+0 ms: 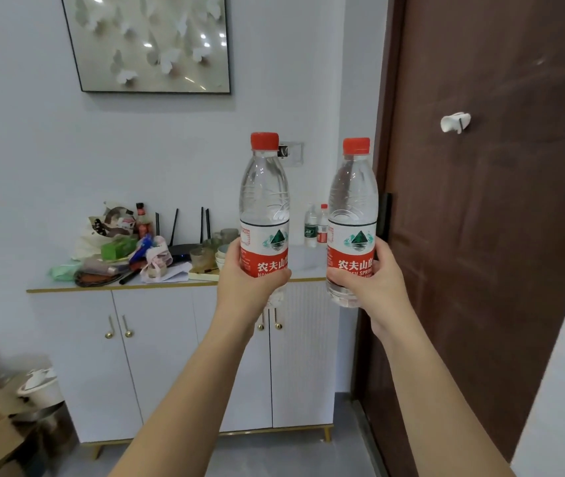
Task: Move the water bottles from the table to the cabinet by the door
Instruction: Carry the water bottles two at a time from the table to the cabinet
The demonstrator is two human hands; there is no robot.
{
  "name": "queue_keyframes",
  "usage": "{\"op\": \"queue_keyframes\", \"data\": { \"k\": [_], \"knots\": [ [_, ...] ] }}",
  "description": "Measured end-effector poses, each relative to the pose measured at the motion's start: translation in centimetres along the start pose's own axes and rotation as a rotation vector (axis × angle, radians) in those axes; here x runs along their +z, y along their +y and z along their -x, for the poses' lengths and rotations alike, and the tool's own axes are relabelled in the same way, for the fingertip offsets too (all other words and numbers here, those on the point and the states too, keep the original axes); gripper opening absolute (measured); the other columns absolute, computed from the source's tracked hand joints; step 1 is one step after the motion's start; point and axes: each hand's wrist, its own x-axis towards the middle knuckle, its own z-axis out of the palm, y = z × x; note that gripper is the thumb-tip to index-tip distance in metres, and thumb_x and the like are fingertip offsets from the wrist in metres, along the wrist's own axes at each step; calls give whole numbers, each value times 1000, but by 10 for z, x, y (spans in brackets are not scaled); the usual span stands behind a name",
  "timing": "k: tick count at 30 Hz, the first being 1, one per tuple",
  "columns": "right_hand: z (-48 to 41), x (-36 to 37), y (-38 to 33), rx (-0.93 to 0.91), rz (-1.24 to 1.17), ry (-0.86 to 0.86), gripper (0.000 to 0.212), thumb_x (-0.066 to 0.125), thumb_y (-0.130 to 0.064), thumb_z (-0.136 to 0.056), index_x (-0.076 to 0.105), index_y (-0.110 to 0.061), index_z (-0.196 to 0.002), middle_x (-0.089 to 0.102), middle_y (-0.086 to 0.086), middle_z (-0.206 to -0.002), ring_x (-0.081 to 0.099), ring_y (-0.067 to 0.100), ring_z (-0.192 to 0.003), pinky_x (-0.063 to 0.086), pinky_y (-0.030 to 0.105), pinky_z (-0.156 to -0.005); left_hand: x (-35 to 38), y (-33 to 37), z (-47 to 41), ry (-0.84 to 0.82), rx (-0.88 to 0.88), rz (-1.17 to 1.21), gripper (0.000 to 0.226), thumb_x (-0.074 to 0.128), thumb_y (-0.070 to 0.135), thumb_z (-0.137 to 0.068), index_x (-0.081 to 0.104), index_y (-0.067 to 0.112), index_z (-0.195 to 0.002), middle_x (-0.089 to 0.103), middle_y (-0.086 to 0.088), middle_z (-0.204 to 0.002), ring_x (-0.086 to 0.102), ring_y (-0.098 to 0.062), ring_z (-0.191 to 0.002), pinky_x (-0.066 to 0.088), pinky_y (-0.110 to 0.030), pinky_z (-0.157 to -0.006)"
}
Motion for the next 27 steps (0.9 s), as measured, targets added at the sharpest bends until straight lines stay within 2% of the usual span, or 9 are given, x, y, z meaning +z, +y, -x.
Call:
{"op": "queue_keyframes", "data": {
  "k": [3, 7, 10, 14, 17, 21, 24, 27],
  "knots": [
    [-51, 7, 21, 17, -15, 3, 74, 83, -4, -71, 48, -28, -132, 63, -13, -110, 62, 5, -96, 51, 17, -65, 15, -17, -48, 9, 4, -10, 69, 82, 1, -68, 51, 21, -127, 64, 2, -111, 63, -14, -99, 55, -32, -80],
    [-113, 16, 44, 11, -22, -6, 73, 84, -2, -70, 50, -25, -130, 65, -11, -109, 65, 4, -96, 53, 18, -68, 35, -37, -106, 5, 26, -29, 66, 82, 2, -68, 52, 22, -123, 65, 2, -109, 64, -16, -99, 56, -35, -82],
    [-151, 22, 57, -6, -37, -19, 71, 82, 1, -71, 49, -28, -127, 64, -15, -103, 65, -2, -87, 52, 12, -61, 47, -52, -139, 1, 32, -12, 63, 82, 0, -68, 52, 26, -118, 65, 3, -106, 64, -14, -97, 55, -31, -80],
    [-190, 28, 79, -11, -21, -24, 76, 83, 0, -70, 49, -24, -133, 66, -10, -111, 66, 4, -98, 54, 15, -68, 58, -72, -177, -6, 17, 8, 62, 81, -2, -69, 51, 25, -117, 64, 5, -104, 63, -10, -94, 52, -22, -72],
    [-214, 34, 92, -7, 5, -20, 74, 84, -5, -71, 47, -28, -132, 63, -14, -110, 63, 3, -99, 53, 14, -66, 67, -84, -206, -23, 12, 5, 64, 81, 1, -70, 48, 28, -117, 61, 11, -101, 60, -3, -91, 47, -16, -67],
    [-250, 42, 115, 12, 13, -5, 75, 84, -5, -71, 47, -31, -130, 63, -16, -107, 63, 2, -96, 53, 13, -61, 77, -106, -249, -53, -7, -8, 68, 82, 2, -69, 48, 23, -125, 62, 7, -106, 61, -7, -95, 50, -21, -72],
    [-283, 51, 136, 19, 21, 14, 76, 84, -4, -70, 47, -29, -132, 64, -15, -107, 64, 3, -96, 53, 17, -66, 85, -129, -288, -58, -2, -7, 67, 82, 2, -68, 50, 22, -124, 64, 2, -108, 63, -13, -98, 54, -28, -78],
    [-320, 62, 156, 10, 37, 30, 77, 84, -5, -71, 47, -27, -134, 64, -14, -109, 63, 5, -100, 54, 22, -76, 93, -150, -331, -78, 2, 13, 64, 82, 2, -70, 49, 25, -119, 63, 7, -104, 62, -8, -94, 50, -20, -69]
  ]
}}
